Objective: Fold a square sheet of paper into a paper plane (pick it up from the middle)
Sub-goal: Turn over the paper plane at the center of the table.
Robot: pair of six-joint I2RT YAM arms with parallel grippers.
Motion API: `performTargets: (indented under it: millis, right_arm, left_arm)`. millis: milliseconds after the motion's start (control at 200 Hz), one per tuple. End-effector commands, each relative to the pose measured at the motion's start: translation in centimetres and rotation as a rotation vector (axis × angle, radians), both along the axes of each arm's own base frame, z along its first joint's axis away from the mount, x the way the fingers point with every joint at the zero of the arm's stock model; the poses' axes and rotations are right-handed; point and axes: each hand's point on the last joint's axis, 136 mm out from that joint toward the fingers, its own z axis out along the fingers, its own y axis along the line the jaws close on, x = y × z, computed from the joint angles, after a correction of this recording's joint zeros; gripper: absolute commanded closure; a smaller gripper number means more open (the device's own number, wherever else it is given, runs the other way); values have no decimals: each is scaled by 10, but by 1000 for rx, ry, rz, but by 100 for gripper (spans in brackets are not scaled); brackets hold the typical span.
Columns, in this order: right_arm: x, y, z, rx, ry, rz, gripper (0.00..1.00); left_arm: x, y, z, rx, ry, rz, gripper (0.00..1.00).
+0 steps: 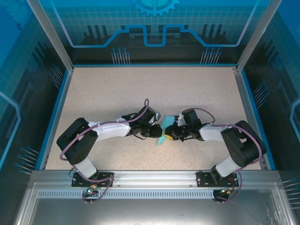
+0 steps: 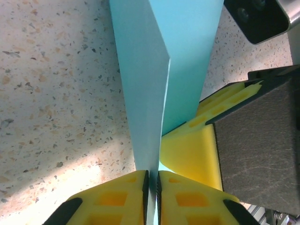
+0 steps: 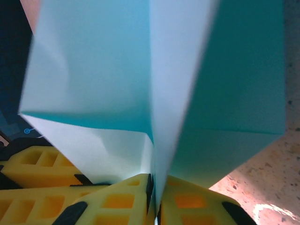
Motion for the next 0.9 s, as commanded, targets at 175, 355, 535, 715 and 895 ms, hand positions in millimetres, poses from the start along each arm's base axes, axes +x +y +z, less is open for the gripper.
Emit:
performTargets:
  millis: [175,355,535,715,895]
  right_arm:
    - [-2,-11,7,-120,-44,36,92]
    - [-8,-45,7,-369,-75,103,94]
    - [-8,-75,15,-613,-106,203,95]
    - [-6,-78,15,-803,-111,336,95]
    - [-5,-63,8,-894,-115,428,94]
  left_arm:
    - [0,2,21,-45,-21,7,78]
    - [1,14,28,-22,-40,16,61]
    - [7,32,30,0,-51,48,49]
    - [19,53,35,36,-78,87,35]
    - [27,77,36,46,-80,145,33]
